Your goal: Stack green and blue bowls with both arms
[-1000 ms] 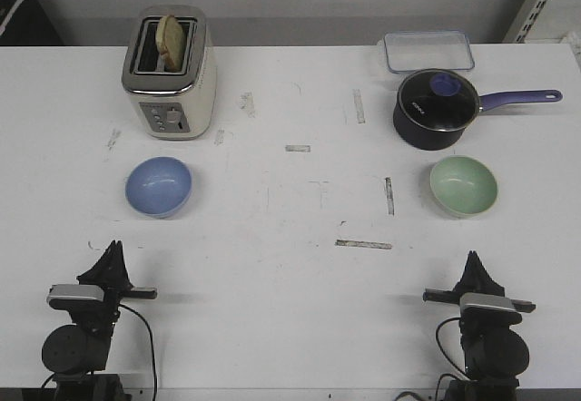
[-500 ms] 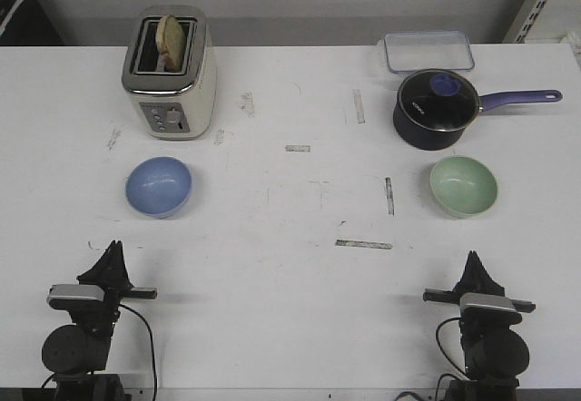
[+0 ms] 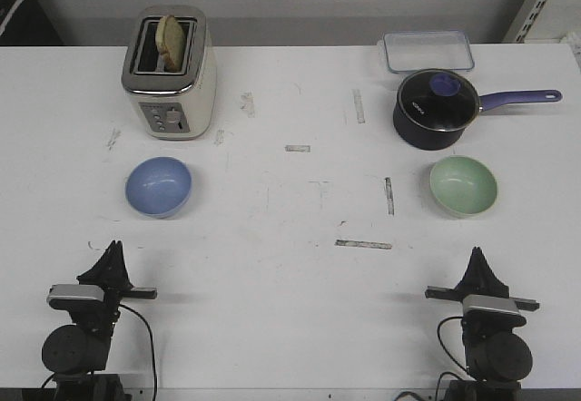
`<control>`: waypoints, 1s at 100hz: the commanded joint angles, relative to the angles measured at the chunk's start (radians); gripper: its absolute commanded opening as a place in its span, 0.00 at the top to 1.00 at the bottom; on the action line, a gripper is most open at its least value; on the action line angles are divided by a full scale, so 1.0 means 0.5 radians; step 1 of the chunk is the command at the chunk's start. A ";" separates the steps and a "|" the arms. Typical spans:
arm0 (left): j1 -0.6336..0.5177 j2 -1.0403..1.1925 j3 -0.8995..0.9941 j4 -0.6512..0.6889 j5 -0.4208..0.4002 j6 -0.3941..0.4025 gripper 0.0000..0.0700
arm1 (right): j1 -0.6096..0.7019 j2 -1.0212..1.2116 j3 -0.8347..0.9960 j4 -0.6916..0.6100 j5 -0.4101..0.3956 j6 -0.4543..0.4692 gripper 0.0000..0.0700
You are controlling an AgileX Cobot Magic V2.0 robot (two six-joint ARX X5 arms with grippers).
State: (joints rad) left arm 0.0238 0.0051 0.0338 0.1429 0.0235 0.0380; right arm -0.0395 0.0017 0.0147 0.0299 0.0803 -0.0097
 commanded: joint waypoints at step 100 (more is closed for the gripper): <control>0.001 -0.004 -0.043 -0.037 -0.008 -0.010 1.00 | -0.005 1.577 1.981 -0.764 -0.312 0.130 0.85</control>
State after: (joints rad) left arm 0.0238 0.0051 0.0338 0.1120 0.0235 0.0380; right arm -0.0399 0.7055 0.9398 -0.2695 -0.0380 0.0425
